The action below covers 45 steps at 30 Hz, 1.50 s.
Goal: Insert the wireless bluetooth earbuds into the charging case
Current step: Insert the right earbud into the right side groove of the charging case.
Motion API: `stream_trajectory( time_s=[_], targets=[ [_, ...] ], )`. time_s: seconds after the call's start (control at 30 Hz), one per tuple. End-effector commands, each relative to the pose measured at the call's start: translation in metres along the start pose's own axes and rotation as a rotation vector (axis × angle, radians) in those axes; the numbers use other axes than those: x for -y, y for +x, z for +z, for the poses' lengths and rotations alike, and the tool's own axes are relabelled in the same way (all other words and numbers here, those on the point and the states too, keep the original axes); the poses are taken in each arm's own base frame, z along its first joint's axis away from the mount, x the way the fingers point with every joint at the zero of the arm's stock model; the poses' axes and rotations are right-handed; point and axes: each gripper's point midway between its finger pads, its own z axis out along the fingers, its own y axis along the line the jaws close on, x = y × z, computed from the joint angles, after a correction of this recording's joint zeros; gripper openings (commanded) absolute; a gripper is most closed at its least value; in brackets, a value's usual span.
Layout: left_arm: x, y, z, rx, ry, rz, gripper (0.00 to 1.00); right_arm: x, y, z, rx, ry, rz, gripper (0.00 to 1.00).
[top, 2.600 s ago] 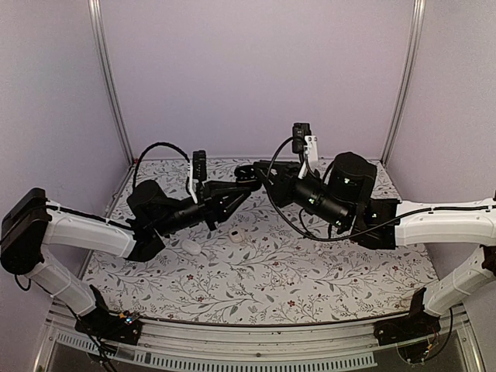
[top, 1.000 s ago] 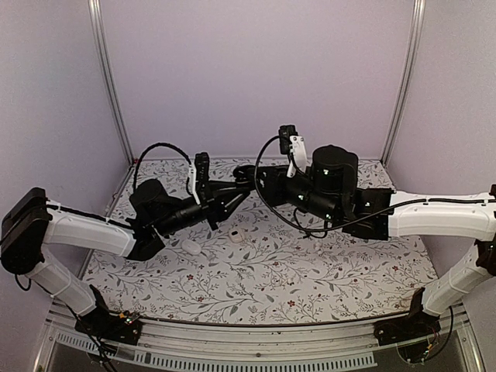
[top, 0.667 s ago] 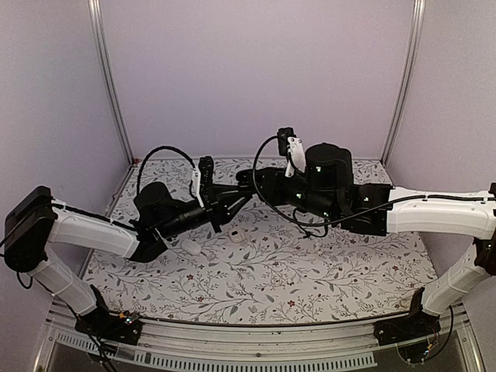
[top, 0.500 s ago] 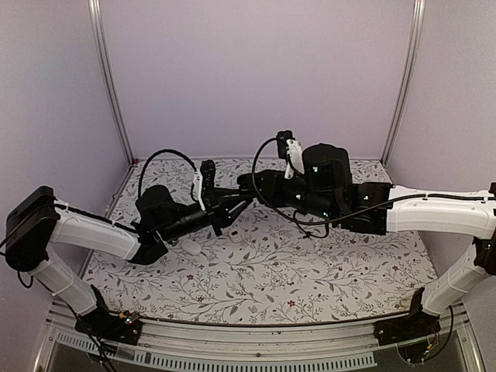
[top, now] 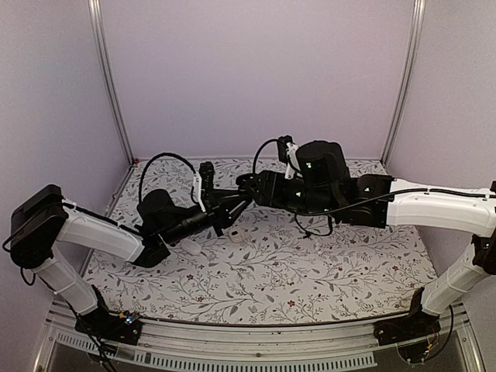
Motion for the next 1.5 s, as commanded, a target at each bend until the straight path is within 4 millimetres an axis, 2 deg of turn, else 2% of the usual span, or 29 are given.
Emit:
stream_trajectory(
  time_s=[0.0,0.23,0.63,0.8,0.97,1.17,1.27,1.47],
  targets=[
    [0.004,-0.005,-0.002,0.038,0.007,-0.002,0.0,-0.005,-0.012,-0.006,0.002,-0.002,0.017,0.63],
    [0.004,-0.001,-0.002,0.034,0.012,0.008,0.0,0.0,-0.02,-0.016,0.016,0.015,0.033,0.7],
    [0.005,0.01,-0.001,0.028,0.034,0.056,0.0,0.008,-0.035,-0.039,0.022,0.009,0.053,0.73],
    [0.008,0.013,-0.007,0.04,0.055,0.114,0.0,0.018,-0.034,-0.043,-0.014,-0.018,0.078,0.68],
    [0.012,0.015,-0.007,0.044,0.076,0.145,0.0,0.01,-0.026,-0.045,-0.045,-0.085,0.044,0.58],
    [0.02,0.011,-0.008,0.057,0.121,0.154,0.0,0.002,-0.023,-0.056,-0.035,-0.202,-0.074,0.56],
    [0.024,0.009,-0.008,0.057,0.138,0.163,0.0,0.004,-0.023,-0.062,-0.039,-0.239,-0.125,0.57],
    [0.026,0.007,-0.008,0.041,0.144,0.167,0.0,0.004,-0.02,-0.058,-0.063,-0.263,-0.125,0.52]
  ],
)
